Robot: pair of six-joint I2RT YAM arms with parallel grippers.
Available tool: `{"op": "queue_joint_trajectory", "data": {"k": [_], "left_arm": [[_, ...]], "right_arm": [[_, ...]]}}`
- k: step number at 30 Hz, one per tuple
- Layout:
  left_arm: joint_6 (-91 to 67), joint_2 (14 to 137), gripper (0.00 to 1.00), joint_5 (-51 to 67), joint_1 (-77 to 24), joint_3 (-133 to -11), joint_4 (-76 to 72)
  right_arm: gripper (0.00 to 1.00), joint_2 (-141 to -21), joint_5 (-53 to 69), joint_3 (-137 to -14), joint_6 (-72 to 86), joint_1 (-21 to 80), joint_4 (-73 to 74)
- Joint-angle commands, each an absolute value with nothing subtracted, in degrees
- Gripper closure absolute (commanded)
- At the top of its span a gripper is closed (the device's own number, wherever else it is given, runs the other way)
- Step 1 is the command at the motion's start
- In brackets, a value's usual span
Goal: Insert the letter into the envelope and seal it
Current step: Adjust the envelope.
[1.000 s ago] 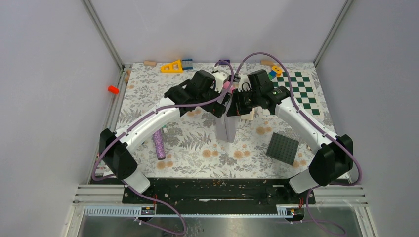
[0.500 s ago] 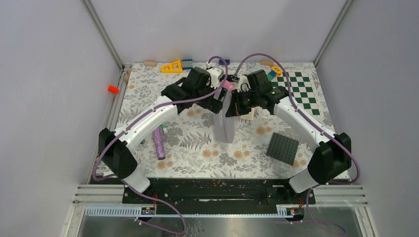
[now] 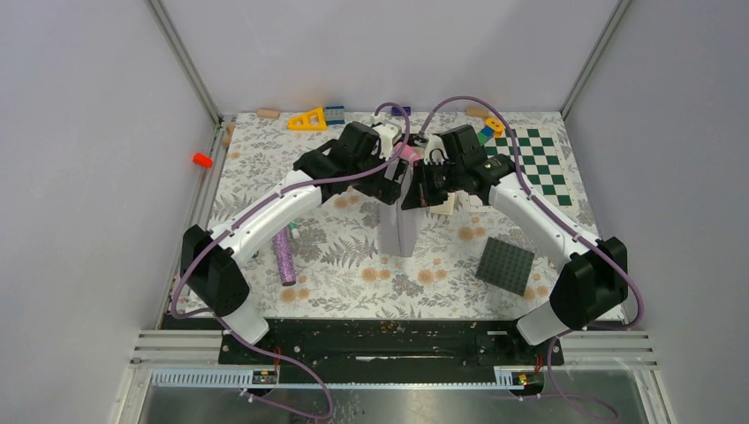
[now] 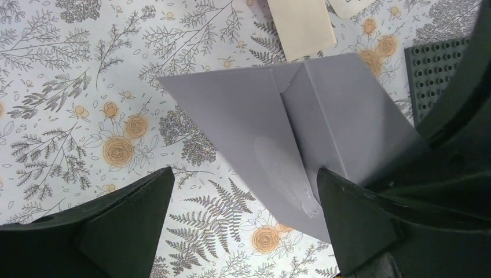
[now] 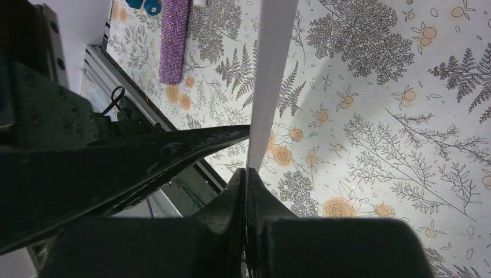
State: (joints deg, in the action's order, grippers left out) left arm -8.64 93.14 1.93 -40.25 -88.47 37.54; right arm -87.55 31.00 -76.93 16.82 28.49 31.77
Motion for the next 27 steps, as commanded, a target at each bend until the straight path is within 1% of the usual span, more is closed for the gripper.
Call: {"op": "queue_joint_trajectory", "data": {"k": [1, 8, 15, 22, 27], "left_arm": [[-9.6, 94.5, 0.01, 2.5, -40.3, -89.4, 35.9], [-9.7, 95.5, 0.03, 0.2, -40.2, -89.6, 36.1], [-9.9, 96.3, 0.04, -2.2, -40.3, -89.7, 36.2], [-10.2, 97.5, 0.04, -0.5, -40.2, -89.7, 36.3], [-10.3, 98.1, 0.04, -0.4, -40.3, -89.3, 36.2]], "right_arm": [[1.0, -87.9, 32.6, -76.7, 17.8, 28.9, 29.8], [1.0, -89.7, 31.8, -76.6, 17.9, 28.9, 29.8], [1.0, -90.7, 27.2, -76.3, 17.4, 28.9, 30.6], [1.0, -92.3, 29.2, -76.1, 18.2, 28.9, 30.2], [1.0, -94.1, 25.4, -76.0, 17.5, 28.9, 31.0]]}}
